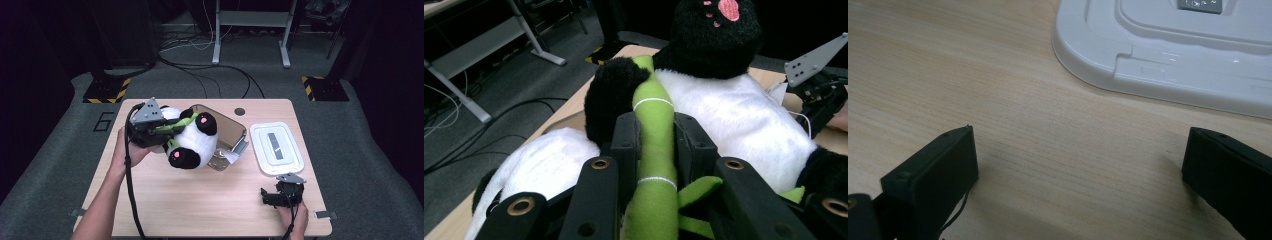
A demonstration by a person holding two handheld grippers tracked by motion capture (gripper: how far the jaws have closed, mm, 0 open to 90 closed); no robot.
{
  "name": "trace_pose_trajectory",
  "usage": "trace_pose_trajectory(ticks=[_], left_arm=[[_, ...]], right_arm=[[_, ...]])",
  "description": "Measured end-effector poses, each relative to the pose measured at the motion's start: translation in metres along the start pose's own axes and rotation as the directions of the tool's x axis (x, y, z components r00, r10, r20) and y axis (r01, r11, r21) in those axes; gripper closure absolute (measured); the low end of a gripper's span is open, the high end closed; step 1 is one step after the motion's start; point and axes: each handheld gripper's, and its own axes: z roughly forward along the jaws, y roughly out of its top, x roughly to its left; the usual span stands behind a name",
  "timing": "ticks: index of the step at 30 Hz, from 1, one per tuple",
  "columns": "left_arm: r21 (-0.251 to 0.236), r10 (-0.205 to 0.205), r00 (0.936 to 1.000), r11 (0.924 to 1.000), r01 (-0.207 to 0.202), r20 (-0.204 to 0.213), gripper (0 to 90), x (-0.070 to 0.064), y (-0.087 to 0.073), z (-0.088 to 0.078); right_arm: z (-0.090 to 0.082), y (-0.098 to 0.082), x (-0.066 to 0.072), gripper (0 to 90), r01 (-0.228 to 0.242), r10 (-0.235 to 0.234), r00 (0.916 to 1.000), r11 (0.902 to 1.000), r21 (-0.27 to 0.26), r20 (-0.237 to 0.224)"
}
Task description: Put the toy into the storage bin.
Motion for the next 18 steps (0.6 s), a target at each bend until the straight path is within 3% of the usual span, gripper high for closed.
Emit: trace_pose_trajectory(ticks=[6, 18], left_arm=[[0.0, 0.027, 0.9996, 0.9996, -0.027, 0.002, 73.3, 0.008, 0.009, 0.011], [0.0, 0.033, 0.9994, 0.9995, -0.033, 0.003, 73.3, 0.022, 0.018, 0.028]], right_arm=[[0.0, 0.0, 0.0, 0.7, 0.0, 0.0, 1.0, 1.0, 0.0, 0.0], [0.0, 0.0, 0.0, 0.7, -0.004, 0.004, 1.0, 1.0, -0.001, 0.0]])
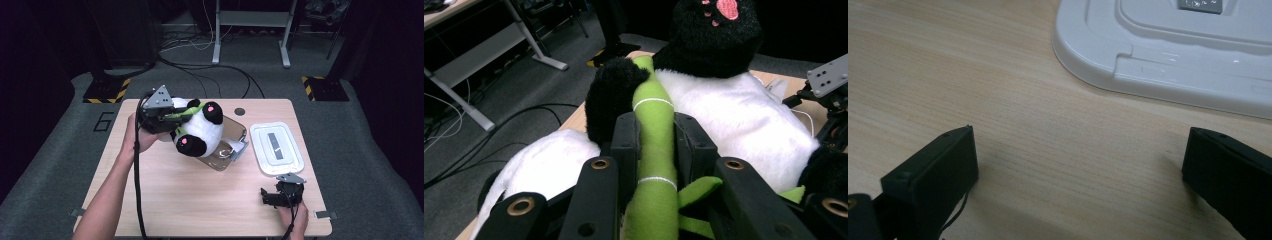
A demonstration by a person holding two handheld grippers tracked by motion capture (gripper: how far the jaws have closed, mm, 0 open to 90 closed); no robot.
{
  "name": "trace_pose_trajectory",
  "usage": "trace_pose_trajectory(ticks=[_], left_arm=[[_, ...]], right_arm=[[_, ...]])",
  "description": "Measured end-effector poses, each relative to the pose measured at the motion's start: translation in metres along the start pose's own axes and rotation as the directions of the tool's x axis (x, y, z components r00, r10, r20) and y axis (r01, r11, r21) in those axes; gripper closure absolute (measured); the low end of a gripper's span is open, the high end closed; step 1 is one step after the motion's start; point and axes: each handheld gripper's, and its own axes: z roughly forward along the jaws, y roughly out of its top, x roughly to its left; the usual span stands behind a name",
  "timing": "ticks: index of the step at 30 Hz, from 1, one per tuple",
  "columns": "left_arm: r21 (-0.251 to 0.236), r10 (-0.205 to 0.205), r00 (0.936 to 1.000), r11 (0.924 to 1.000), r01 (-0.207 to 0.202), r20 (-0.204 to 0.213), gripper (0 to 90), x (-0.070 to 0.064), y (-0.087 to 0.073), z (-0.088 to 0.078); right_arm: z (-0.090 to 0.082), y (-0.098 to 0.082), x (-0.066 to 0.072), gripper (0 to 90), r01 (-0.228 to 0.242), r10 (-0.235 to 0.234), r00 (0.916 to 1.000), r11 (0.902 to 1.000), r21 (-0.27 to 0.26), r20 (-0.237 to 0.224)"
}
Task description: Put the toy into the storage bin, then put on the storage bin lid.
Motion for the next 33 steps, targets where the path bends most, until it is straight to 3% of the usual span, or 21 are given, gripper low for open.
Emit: trace_pose_trajectory(ticks=[4, 9, 18, 33], left_arm=[[-0.008, 0.001, 1.0, 1.0, -0.001, 0.002, 73.2, 0.004, 0.003, 0.005], [0.001, 0.031, 0.9995, 0.9995, -0.031, 0.003, 73.2, 0.008, 0.008, 0.014], [0.003, 0.027, 0.9996, 0.9996, -0.027, 0.014, 73.2, 0.012, 0.01, 0.028], [0.007, 0.07, 0.9972, 0.9975, -0.07, 0.027, 73.2, 0.018, 0.019, 0.041]], right_arm=[[0.0, 0.0, 0.0, 0.6, 0.004, -0.004, 1.0, 1.0, 0.001, 0.0], [0.0, 0.0, 0.0, 0.7, 0.004, -0.004, 1.0, 1.0, 0.001, 0.0], [0.0, 0.0, 0.0, 0.7, 0.004, -0.004, 1.0, 1.0, 0.001, 0.0], [0.0, 0.0, 0.0, 0.7, 0.0, 0.0, 1.0, 1.0, 0.003, -0.001]])
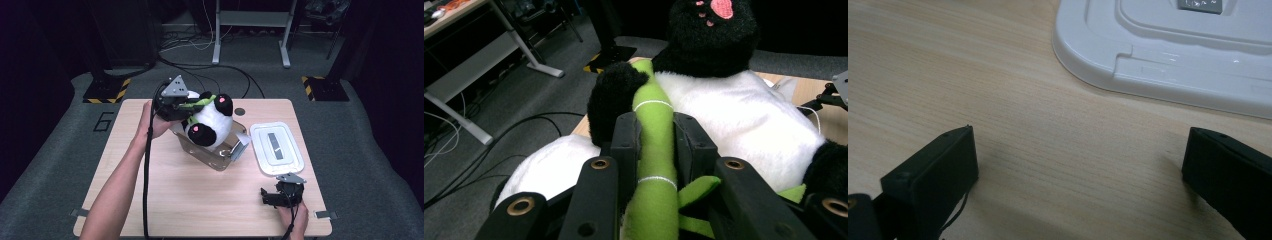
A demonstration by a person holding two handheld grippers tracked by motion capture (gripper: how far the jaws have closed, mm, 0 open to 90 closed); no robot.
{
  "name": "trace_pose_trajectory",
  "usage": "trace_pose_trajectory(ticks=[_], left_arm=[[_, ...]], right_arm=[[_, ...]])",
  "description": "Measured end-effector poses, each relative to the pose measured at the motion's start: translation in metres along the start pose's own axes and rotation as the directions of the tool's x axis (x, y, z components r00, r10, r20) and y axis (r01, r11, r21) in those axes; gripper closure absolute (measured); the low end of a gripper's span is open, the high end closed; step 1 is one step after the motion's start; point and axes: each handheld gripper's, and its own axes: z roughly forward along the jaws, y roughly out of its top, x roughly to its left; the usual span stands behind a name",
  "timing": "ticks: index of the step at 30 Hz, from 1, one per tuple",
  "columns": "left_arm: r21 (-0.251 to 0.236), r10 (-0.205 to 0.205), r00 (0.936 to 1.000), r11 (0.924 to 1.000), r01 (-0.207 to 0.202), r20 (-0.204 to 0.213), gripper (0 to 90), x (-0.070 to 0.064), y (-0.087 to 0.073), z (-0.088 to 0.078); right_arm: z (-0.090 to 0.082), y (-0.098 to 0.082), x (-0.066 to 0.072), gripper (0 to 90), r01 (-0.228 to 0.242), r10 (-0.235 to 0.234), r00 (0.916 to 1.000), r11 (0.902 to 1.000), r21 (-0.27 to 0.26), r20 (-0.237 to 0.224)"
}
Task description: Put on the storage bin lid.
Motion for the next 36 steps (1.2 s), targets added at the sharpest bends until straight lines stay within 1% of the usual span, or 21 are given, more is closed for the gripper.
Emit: trace_pose_trajectory(ticks=[2, 4, 6, 7, 9, 10, 11, 13, 16, 21, 23, 25, 26, 27, 28, 29, 30, 33, 34, 35, 36], left_arm=[[-0.001, 0.006, 1.0, 1.0, -0.006, -0.004, 73.2, 0.0, 0.0, 0.003], [0.003, 0.012, 0.9999, 0.9999, -0.012, 0.004, 73.2, 0.002, 0.0, 0.006], [0.0, 0.012, 0.9999, 0.9999, -0.012, 0.001, 73.2, 0.002, -0.001, 0.008], [0.001, 0.009, 0.9999, 1.0, -0.009, 0.005, 73.2, 0.004, -0.001, 0.012], [0.006, 0.015, 0.9999, 0.9999, -0.015, 0.006, 73.3, 0.004, -0.001, 0.014], [0.009, 0.019, 0.9997, 0.9998, -0.02, 0.015, 73.3, 0.005, -0.001, 0.016], [0.009, 0.018, 0.9998, 0.9998, -0.018, 0.013, 73.3, 0.005, -0.002, 0.018], [0.015, 0.022, 0.9995, 0.9996, -0.022, 0.023, 73.3, 0.006, -0.002, 0.023], [0.015, 0.022, 0.9994, 0.9996, -0.023, 0.026, 73.4, 0.007, -0.002, 0.027], [0.014, 0.019, 0.9993, 0.9997, -0.019, 0.032, 74.8, 0.008, -0.004, 0.039], [0.013, 0.015, 0.9989, 0.9998, -0.015, 0.044, 74.8, 0.009, -0.004, 0.042], [0.023, 0.003, 0.9988, 0.9997, -0.004, 0.05, 74.8, 0.009, -0.006, 0.047], [0.035, 0.001, 0.9984, 0.9994, -0.003, 0.056, 74.9, 0.01, -0.007, 0.05], [0.035, 0.001, 0.9984, 0.9994, -0.003, 0.056, 74.9, 0.01, -0.007, 0.05], [0.06, 0.001, 0.9978, 0.9982, -0.005, 0.066, 74.9, 0.011, -0.009, 0.055], [0.073, 0.004, 0.9982, 0.9973, -0.008, 0.06, 74.9, 0.012, -0.011, 0.059], [0.084, 0.0, 0.9979, 0.9965, -0.005, 0.065, 75.0, 0.013, -0.015, 0.065], [0.074, -0.003, 0.9975, 0.9973, -0.002, 0.071, 75.0, 0.014, -0.017, 0.068], [0.061, 0.007, 0.9978, 0.9981, -0.011, 0.066, 75.0, 0.014, -0.018, 0.071], [0.061, 0.007, 0.9978, 0.9981, -0.011, 0.066, 75.0, 0.014, -0.018, 0.071], [0.055, 0.02, 0.9972, 0.9982, -0.024, 0.073, 75.0, 0.014, -0.018, 0.073]], right_arm=[[0.0, 0.0, 0.0, 0.7, 0.0, 0.0, 1.0, 1.0, 0.0, 0.0], [0.0, 0.0, 0.0, 0.6, 0.0, 0.0, 1.0, 1.0, 0.0, 0.001], [0.0, 0.0, 0.0, 0.6, 0.001, -0.001, 1.0, 1.0, 0.0, 0.0], [0.0, 0.0, 0.0, 0.6, 0.001, -0.001, 1.0, 1.0, 0.0, 0.0], [0.0, 0.0, 0.0, 0.7, 0.001, -0.001, 1.0, 1.0, 0.0, 0.0], [0.0, 0.0, 0.0, 0.7, 0.002, -0.002, 1.0, 1.0, 0.0, 0.0], [0.0, 0.0, 0.0, 0.6, 0.002, -0.002, 1.0, 1.0, 0.0, 0.0], [0.0, 0.0, 0.0, 0.7, 0.002, -0.002, 1.0, 1.0, 0.0, 0.0], [0.0, 0.0, 0.0, 0.7, 0.002, -0.002, 1.0, 1.0, -0.001, 0.0], [0.0, 0.0, 0.0, 0.6, 0.002, -0.002, 1.0, 1.0, -0.001, 0.002], [0.0, 0.0, 0.0, 0.7, 0.002, -0.002, 1.0, 1.0, -0.001, 0.001], [0.0, 0.0, 0.0, 0.7, 0.001, -0.001, 1.0, 1.0, -0.001, 0.001], [0.0, 0.0, 0.0, 0.7, 0.001, -0.001, 1.0, 1.0, -0.001, 0.001], [0.0, 0.0, 0.0, 0.6, 0.002, -0.002, 1.0, 1.0, -0.001, 0.001], [0.0, 0.0, 0.0, 0.6, 0.002, -0.002, 1.0, 1.0, -0.001, 0.001], [0.0, 0.0, 0.0, 0.7, 0.001, -0.001, 1.0, 1.0, -0.001, 0.001], [0.0, 0.0, 0.0, 0.7, 0.001, -0.001, 1.0, 1.0, -0.001, 0.002], [0.0, 0.0, 0.0, 0.7, 0.002, -0.002, 1.0, 1.0, -0.001, 0.002], [0.0, 0.0, 0.0, 0.6, 0.002, -0.002, 1.0, 1.0, -0.001, 0.002], [0.0, 0.0, 0.0, 0.6, 0.002, -0.002, 1.0, 1.0, -0.001, 0.002], [0.0, 0.0, 0.0, 0.7, 0.002, -0.002, 1.0, 1.0, -0.001, 0.002]])
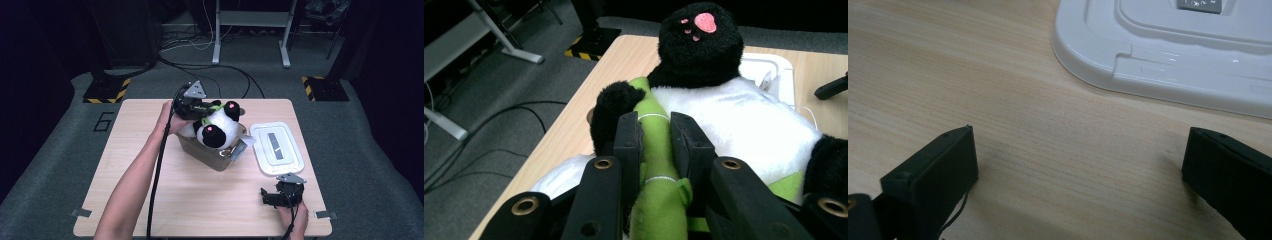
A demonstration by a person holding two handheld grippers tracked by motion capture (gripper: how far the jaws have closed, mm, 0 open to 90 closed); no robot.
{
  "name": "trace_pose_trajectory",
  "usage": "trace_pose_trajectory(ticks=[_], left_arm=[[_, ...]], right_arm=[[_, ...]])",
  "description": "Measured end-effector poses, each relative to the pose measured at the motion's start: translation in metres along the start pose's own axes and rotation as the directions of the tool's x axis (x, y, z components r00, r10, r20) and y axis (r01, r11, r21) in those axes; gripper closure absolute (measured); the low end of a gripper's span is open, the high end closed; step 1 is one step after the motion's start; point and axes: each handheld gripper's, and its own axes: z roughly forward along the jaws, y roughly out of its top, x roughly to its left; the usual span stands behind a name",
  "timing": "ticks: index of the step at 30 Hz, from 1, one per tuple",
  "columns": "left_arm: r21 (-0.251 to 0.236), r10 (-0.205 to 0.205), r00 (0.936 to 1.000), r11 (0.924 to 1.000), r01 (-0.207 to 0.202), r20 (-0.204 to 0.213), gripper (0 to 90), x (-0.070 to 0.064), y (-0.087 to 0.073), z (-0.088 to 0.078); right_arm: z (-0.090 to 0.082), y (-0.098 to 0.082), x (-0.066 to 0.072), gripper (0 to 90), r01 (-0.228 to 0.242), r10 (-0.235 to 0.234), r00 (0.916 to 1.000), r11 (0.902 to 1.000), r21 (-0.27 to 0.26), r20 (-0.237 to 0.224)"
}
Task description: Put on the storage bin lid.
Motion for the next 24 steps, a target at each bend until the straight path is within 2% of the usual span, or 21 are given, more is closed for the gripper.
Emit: trace_pose_trajectory(ticks=[2, 6, 8, 13, 16, 17, 18, 19, 20, 22, 23, 24], left_arm=[[-0.001, 0.036, 0.9993, 0.9993, -0.036, 0.0, 75.0, 0.0, 0.0, 0.002], [-0.001, 0.065, 0.9979, 0.9979, -0.065, 0.001, 74.9, -0.002, -0.001, 0.008], [0.021, 0.052, 0.9984, 0.9984, -0.053, 0.021, 74.7, -0.003, -0.003, 0.012], [0.036, 0.04, 0.9983, 0.9985, -0.041, 0.043, 73.8, -0.006, -0.007, 0.019], [0.033, -0.001, 0.9989, 0.9994, -0.001, 0.046, 72.2, -0.009, -0.011, 0.022], [0.033, -0.001, 0.9989, 0.9994, -0.001, 0.046, 70.7, -0.009, -0.011, 0.022], [0.033, -0.01, 0.9984, 0.9994, 0.009, 0.055, 66.8, -0.008, -0.011, 0.021], [0.03, -0.017, 0.9987, 0.9994, 0.016, 0.047, 66.8, -0.009, -0.011, 0.021], [0.027, -0.032, 0.9986, 0.9992, 0.03, 0.043, 55.6, -0.009, -0.01, 0.019], [0.007, -0.057, 0.9977, 0.9983, 0.057, 0.037, 47.5, -0.009, -0.01, 0.014], [-0.014, -0.093, 0.9957, 0.9956, 0.093, 0.004, 41.3, -0.01, -0.009, 0.007], [-0.014, -0.093, 0.9957, 0.9956, 0.093, 0.004, 37.7, -0.01, -0.009, 0.007]], right_arm=[[0.0, 0.0, 0.0, 0.7, -0.001, 0.001, 1.0, 1.0, 0.001, -0.001], [0.0, 0.0, 0.0, 0.7, -0.001, 0.001, 1.0, 1.0, -0.002, 0.002], [0.0, 0.0, 0.0, 0.7, -0.001, 0.001, 1.0, 1.0, -0.002, 0.004], [0.0, 0.0, 0.0, 0.7, -0.002, 0.002, 1.0, 1.0, -0.002, 0.003], [0.0, 0.0, 0.0, 0.7, -0.002, 0.002, 1.0, 1.0, -0.002, 0.003], [0.0, 0.0, 0.0, 0.7, -0.002, 0.002, 1.0, 1.0, -0.002, 0.003], [0.0, 0.0, 0.0, 0.7, -0.001, 0.001, 1.0, 1.0, -0.002, 0.004], [0.0, 0.0, 0.0, 0.7, -0.001, 0.001, 1.0, 1.0, -0.002, 0.004], [0.0, 0.0, 0.0, 0.7, -0.001, 0.001, 1.0, 1.0, -0.002, 0.004], [0.0, 0.0, 0.0, 0.7, -0.002, 0.002, 1.0, 1.0, -0.002, 0.004], [0.0, 0.0, 0.0, 0.7, -0.003, 0.003, 1.0, 1.0, -0.001, 0.004], [0.0, 0.0, 0.0, 0.7, -0.003, 0.003, 1.0, 1.0, -0.001, 0.004]])
